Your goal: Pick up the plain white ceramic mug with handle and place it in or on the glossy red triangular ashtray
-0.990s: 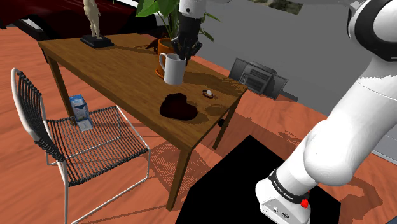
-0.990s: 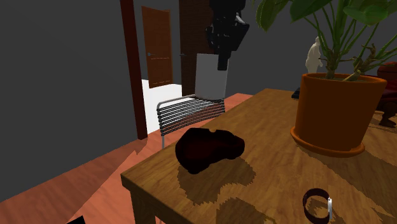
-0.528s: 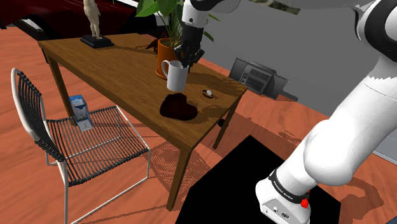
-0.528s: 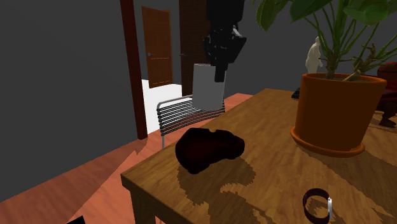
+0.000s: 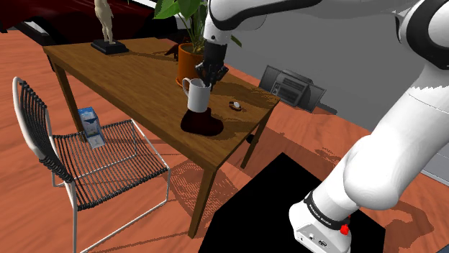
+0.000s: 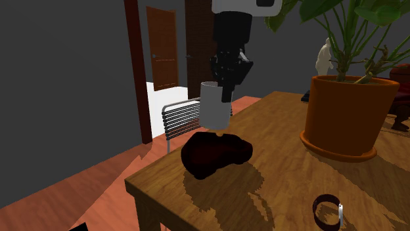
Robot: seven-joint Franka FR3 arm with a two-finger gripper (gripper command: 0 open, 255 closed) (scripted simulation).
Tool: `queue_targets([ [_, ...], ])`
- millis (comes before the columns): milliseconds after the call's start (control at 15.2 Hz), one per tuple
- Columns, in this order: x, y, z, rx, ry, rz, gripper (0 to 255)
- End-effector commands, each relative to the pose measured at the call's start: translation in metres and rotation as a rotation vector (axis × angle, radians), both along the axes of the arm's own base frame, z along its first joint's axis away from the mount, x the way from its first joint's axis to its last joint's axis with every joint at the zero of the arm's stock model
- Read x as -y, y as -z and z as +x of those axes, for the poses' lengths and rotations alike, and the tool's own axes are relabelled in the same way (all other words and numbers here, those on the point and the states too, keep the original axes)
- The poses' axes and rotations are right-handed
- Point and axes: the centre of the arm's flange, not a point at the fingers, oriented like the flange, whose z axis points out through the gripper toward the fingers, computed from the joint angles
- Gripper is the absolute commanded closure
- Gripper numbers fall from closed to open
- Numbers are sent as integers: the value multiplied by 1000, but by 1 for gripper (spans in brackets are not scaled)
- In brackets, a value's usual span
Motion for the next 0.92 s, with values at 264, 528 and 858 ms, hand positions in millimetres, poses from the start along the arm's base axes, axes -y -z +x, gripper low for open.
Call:
queue_targets([
  [264, 0, 34, -1, 0, 0, 0, 255],
  [528, 0, 40, -1, 0, 0, 0, 255],
  [858, 0, 40, -1, 0, 0, 0, 0],
])
